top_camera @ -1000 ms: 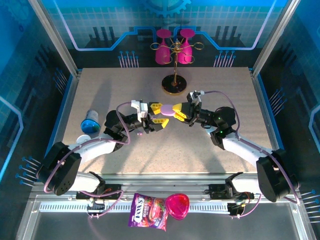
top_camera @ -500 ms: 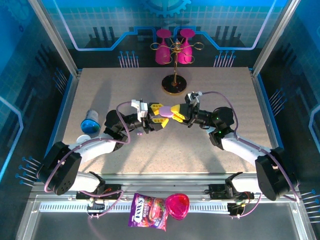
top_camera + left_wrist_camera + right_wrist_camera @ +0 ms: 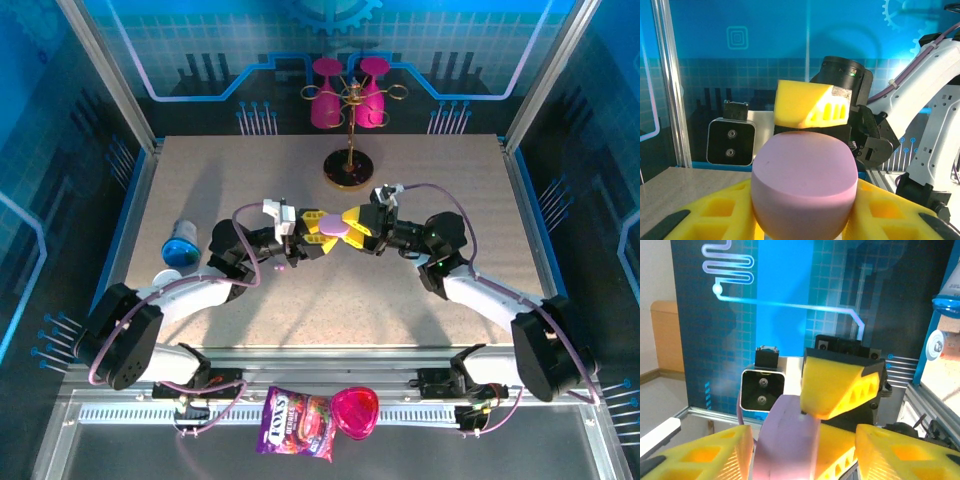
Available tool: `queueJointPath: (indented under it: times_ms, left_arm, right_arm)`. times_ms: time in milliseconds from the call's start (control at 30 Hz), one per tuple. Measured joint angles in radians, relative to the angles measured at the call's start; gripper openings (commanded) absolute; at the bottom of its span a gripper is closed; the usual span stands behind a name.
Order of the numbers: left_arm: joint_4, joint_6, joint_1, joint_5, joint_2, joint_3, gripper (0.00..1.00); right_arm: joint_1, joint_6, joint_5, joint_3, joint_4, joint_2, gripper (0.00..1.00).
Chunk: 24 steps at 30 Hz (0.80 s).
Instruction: Insert the wireless bluetooth earbuds into the charging case
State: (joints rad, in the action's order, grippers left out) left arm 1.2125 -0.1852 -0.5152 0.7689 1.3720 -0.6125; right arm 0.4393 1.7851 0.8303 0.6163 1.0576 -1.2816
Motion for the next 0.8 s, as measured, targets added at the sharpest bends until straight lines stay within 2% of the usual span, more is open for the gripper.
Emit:
queueJointPath:
  times_ms: [133, 300, 367, 533, 667, 800]
  left_arm:
    - [-0.035, 0.000, 0.003, 0.004, -0.010, 0.000, 0.25]
    - [-0.142, -0.002, 0.013, 0.012, -0.063, 0.000, 0.24]
    - [-0.198, -0.014, 0.018, 0.014, -0.084, -0.001, 0.24]
    - [-0.306, -0.054, 0.022, 0.033, -0.094, -0.016, 0.23]
    - [-0.350, -0.081, 0.022, 0.044, -0.103, -0.023, 0.23]
    - [-0.371, -0.098, 0.022, 0.065, -0.108, -0.039, 0.22]
  right_arm:
    - [-0.007, -0.205, -0.019, 0.020, -0.260, 0.101, 0.82]
    - [-0.010, -0.636, -0.097, 0.120, -0.684, 0.283, 0.92]
    - [-0.001, -0.824, -0.146, 0.175, -0.841, 0.327, 0.94]
    - [0.077, -1.173, -0.278, 0.291, -1.144, 0.333, 0.97]
    - [0.138, -1.341, -0.372, 0.351, -1.289, 0.300, 0.97]
    - [0.168, -1.426, -0.448, 0.379, -1.367, 0.262, 0.96]
